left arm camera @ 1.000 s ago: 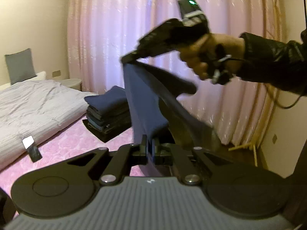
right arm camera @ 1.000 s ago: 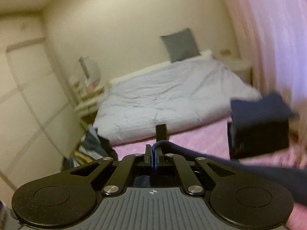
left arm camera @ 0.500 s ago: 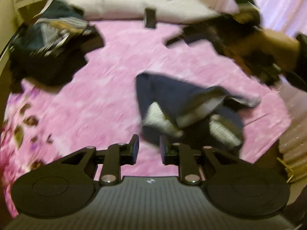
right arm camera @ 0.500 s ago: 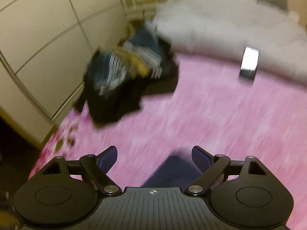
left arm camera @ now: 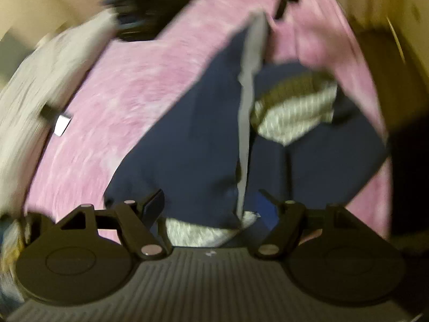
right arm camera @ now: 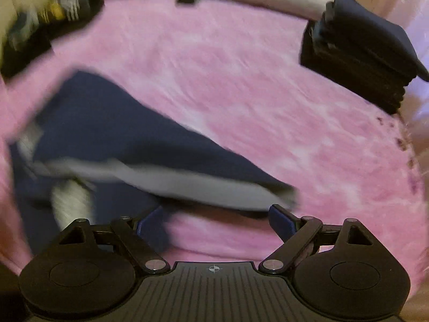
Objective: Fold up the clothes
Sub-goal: 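Lift the navy shirt with both grippers and carry it toward the bed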
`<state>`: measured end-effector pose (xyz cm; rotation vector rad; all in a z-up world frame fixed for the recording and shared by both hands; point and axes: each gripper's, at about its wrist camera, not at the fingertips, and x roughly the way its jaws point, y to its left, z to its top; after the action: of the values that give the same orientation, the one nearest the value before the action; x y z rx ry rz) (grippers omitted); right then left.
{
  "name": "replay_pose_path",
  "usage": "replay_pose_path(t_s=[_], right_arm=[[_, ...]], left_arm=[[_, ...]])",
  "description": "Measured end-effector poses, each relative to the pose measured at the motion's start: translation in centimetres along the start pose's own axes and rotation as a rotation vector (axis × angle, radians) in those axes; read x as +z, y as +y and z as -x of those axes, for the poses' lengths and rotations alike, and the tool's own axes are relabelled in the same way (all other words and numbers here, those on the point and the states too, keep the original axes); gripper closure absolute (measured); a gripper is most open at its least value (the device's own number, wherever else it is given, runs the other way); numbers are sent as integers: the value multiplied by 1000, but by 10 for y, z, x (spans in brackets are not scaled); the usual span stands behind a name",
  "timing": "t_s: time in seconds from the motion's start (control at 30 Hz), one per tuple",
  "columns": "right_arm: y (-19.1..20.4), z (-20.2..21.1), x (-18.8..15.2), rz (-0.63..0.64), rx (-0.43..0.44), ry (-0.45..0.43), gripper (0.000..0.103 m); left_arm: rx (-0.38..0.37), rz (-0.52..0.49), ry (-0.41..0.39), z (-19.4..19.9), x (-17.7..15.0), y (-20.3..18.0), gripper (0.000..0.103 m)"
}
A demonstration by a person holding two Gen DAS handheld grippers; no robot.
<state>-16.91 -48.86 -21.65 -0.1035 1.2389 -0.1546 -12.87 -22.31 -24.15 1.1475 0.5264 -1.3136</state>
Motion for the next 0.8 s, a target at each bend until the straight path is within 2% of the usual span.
replay_pose_path(t_s=[0.07,0.1,0.13,0.17,0.2,0.23,0.33,0.37,0.4,0.43,0.53,0.57,0.6,0.63,0.67,0.7,0.73,0.8], right_arm=[[-16,-17,-13,131,-45,18,14],[-22,-26,-19,199,-65,21,14],[-27,-35,-22,250,-76,14,14],[-31,-44,-25,295,-83,4,14],[-37,-53,-27,324,-76,-3,14],[-43,-62,-29,337,-58,-13,14],[-60,-73,-25,304,84,-69,17],[-68,-72,-18,267,121,-73,47],[-77,-70,-10,224,151,-73,69],[-85,-68,-2,181,182,-74,98],[-114,-54,25,48,218,-100,103],[-121,-48,37,34,224,-115,103],[-129,-42,48,20,231,-130,103],[-134,-38,63,15,233,-148,103],[-139,-34,79,13,235,-166,103],[-144,-29,94,10,236,-184,103],[-148,-30,110,13,234,-195,103],[-151,-34,134,8,227,-197,103]], left_arm=[[-11,-77,44,-32,0,-3,36],[-13,-105,75,-46,1,-3,46],[-19,-109,105,-57,2,-1,66],[-31,-93,137,-64,4,4,78],[-42,-77,165,-70,6,8,103],[-52,-58,177,-74,8,14,103],[-62,33,168,-64,19,45,103],[-48,72,162,-58,24,60,103],[-31,111,155,-51,29,78,103],[-16,146,148,-44,33,95,103],[5,201,120,-28,47,134,103],[12,207,110,-23,51,141,101],[13,211,99,-19,54,145,88],[5,208,89,-15,56,144,60],[-8,197,75,-13,57,140,46],[-25,176,60,-13,57,132,26],[-43,153,57,-16,57,121,20],[-82,104,55,-25,57,99,21]])
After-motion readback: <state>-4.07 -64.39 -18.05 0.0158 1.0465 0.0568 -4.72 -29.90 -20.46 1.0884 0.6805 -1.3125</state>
